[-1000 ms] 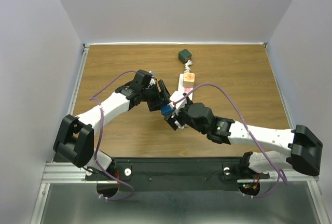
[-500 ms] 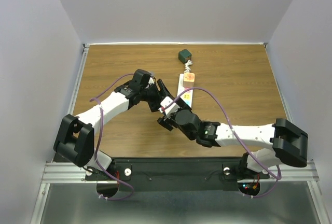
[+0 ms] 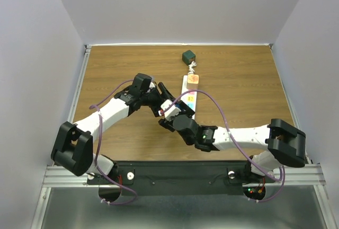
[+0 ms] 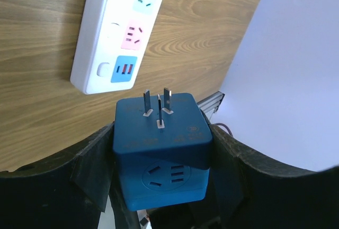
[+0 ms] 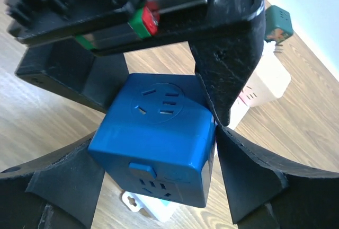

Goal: Insert the plug

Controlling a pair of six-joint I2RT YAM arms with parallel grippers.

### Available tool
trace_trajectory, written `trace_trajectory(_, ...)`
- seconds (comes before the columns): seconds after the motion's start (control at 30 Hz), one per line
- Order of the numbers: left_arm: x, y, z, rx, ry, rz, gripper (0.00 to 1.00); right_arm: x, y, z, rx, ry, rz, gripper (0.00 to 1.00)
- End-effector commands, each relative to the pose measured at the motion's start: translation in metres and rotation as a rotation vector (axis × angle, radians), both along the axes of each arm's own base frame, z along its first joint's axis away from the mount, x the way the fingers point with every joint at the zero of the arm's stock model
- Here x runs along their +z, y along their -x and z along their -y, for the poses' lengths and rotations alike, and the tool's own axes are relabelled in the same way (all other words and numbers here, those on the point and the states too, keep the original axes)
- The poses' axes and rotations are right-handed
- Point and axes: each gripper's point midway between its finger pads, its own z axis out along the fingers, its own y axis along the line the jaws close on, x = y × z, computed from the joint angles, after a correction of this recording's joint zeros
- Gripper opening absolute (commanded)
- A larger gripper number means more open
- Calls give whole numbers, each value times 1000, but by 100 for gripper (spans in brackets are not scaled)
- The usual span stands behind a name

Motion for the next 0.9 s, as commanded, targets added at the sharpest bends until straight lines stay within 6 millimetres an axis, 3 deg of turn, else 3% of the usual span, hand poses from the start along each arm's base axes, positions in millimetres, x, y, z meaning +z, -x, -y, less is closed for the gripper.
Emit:
trace_trajectory(0.0,38,8,11,-52,121,63,0,14,-6,-1,-51,-60,37,82)
trace_trajectory(0.1,34,11,12,-66,126,47,0,15,-5,-1,-45,-74,37,70)
trace_trajectory(0.2,33,12,11,-69,125,48,0,17,-4,1,-40,-82,40,48)
trace_trajectory(0.3,40,10,10,-61,136,66,0,15,-6,4,-50,-62,47,39)
trace_trajectory(0.37,45,7,10,-61,136,91,0,11,-6,7,-59,-45,47,26)
trace_trajectory(0.4,46,6,10,-63,135,102,0,9,-7,7,-59,-40,45,4)
trace_trajectory(0.47,50,1,7,-55,146,115,0,8,-7,12,-67,-42,42,0)
trace_trajectory(0.5,49,1,5,-52,148,119,10,8,-7,14,-68,-48,34,0)
trace_trajectory(0.57,54,-8,-1,-31,153,150,20,13,-9,19,-66,-77,25,0)
trace_trajectory(0.7,67,-21,-10,15,154,221,57,19,-13,35,-53,-128,-8,1)
trace_trajectory(0.8,68,-23,-12,24,150,244,74,25,-14,39,13,-179,-51,0)
trace_trajectory(0.87,66,-25,-10,17,153,252,77,30,-19,44,27,-204,-64,0)
